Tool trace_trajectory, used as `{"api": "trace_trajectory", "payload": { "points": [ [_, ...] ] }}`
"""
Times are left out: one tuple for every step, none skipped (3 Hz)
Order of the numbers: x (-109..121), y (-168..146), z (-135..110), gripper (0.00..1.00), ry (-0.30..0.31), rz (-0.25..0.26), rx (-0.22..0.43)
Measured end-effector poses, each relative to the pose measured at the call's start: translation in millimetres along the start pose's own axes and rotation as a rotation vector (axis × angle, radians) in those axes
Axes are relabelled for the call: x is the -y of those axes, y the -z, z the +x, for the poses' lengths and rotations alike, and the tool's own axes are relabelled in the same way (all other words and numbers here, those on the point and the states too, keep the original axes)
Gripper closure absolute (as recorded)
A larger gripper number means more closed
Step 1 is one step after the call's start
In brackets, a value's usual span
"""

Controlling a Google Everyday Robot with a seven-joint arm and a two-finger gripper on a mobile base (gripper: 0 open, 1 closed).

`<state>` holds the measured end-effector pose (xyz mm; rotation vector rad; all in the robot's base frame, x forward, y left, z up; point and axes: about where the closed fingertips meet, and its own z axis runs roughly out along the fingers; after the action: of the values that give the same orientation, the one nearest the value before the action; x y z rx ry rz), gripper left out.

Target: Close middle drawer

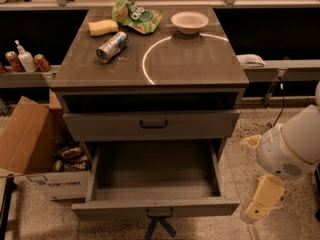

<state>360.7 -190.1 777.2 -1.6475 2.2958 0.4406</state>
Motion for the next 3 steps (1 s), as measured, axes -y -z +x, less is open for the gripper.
{"api": "trace_trajectory", "payload": {
  "points": [
    [-17, -23, -1, 0.00, -0.035, -0.071, 0.035],
    [-24, -88, 47, 0.00, -0.069, -0.144, 0.018],
    [-23, -121, 61, 0.00, -0.094, -0.183, 0.030]
  ]
}}
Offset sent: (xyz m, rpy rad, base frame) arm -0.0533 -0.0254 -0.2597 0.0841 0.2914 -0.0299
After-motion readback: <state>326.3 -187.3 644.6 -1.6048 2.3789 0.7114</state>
